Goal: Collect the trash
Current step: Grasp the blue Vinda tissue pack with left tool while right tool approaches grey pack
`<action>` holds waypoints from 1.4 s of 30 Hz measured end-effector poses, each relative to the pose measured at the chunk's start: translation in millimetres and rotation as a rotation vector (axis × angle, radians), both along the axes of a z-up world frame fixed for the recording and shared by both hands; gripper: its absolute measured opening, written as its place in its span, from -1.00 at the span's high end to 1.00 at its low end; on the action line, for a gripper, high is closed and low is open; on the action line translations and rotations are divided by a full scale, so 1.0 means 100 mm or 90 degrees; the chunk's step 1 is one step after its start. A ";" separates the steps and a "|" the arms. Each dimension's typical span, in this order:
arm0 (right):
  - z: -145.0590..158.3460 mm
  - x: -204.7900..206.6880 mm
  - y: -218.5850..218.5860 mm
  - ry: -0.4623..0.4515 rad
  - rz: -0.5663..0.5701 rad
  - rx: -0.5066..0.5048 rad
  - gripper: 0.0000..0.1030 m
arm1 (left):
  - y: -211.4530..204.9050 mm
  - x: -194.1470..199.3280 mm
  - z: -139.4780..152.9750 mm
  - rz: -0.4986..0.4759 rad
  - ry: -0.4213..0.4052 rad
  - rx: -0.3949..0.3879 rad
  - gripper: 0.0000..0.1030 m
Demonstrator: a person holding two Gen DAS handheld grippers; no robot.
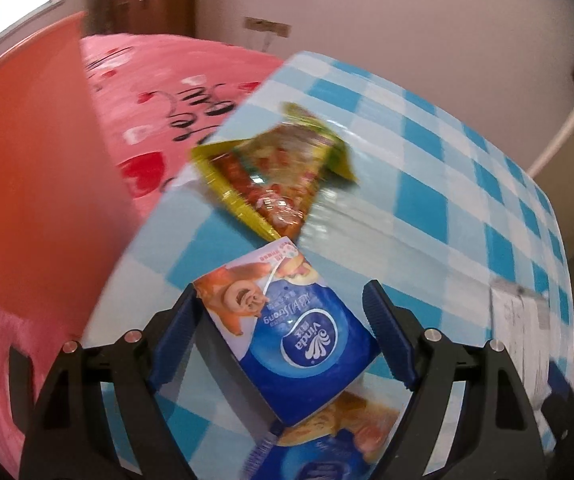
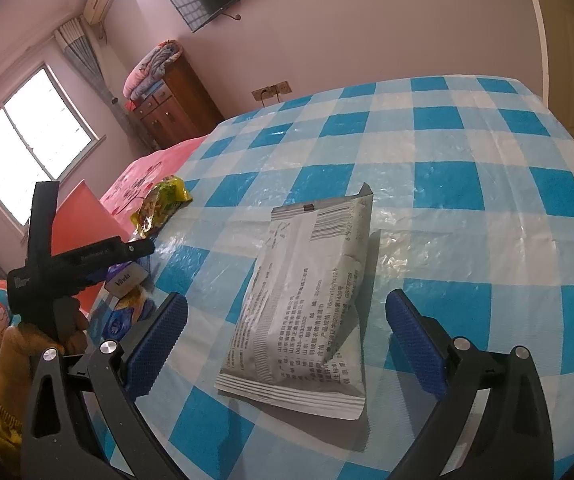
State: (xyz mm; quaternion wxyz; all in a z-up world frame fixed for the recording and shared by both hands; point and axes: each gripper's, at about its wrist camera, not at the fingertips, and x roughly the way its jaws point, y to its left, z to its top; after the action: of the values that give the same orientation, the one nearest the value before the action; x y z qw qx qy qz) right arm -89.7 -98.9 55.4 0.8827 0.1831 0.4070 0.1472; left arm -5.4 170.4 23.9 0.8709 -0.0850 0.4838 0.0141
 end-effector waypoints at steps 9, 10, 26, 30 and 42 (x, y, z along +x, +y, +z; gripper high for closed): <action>-0.05 0.03 0.04 0.020 -0.001 -0.015 -0.90 | -0.33 -0.11 0.04 -0.097 -0.009 0.079 -0.62; -0.05 0.04 0.03 0.023 -0.002 -0.015 -0.90 | -0.35 -0.13 0.05 -0.102 -0.010 0.088 -0.62; -0.11 0.16 0.31 0.053 -0.005 -0.132 -0.90 | -0.33 -0.16 -0.03 -0.089 0.003 0.079 -0.64; -0.15 0.22 0.36 0.066 -0.008 -0.176 -0.90 | -0.28 -0.13 -0.03 -0.080 0.000 0.060 -0.49; -0.22 0.27 0.53 0.055 -0.001 -0.269 -0.89 | -0.11 -0.14 0.01 -0.077 -0.009 0.024 -0.03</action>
State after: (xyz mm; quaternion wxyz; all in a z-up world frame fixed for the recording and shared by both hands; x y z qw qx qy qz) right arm -63.1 -45.9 33.8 0.8833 0.0002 0.4663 0.0496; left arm -19.8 159.2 25.1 0.8752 -0.0389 0.4812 -0.0302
